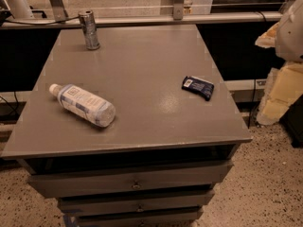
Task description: Place blue plastic bottle upright
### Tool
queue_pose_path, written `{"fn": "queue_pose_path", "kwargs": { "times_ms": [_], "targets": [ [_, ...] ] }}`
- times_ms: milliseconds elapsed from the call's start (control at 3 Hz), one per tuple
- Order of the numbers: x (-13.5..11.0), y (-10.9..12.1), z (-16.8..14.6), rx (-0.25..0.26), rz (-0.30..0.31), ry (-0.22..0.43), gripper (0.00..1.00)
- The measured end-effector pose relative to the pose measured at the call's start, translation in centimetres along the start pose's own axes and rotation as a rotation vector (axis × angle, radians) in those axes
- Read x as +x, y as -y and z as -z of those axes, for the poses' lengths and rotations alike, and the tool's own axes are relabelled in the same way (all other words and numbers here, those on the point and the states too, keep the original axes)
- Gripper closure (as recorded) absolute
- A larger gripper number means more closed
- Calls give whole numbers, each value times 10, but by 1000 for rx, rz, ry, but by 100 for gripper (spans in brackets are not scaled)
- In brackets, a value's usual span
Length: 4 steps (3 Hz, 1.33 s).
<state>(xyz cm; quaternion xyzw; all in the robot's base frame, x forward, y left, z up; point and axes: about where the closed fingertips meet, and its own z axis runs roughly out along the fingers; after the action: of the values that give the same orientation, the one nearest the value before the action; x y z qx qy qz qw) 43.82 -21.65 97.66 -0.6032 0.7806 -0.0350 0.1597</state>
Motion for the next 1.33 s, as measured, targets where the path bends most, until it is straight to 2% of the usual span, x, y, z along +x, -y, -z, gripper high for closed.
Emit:
{"fn": "queue_pose_path", "kwargs": {
  "times_ms": [333,667,1000,1333],
  "targets": [
    [0,0,0,0,0,0,0],
    [-37,-13,-1,-20,35,77,0],
    [-119,-47,-4,-61,95,190,0],
    [-192,-77,-8,-86,124,254,0]
  ]
}}
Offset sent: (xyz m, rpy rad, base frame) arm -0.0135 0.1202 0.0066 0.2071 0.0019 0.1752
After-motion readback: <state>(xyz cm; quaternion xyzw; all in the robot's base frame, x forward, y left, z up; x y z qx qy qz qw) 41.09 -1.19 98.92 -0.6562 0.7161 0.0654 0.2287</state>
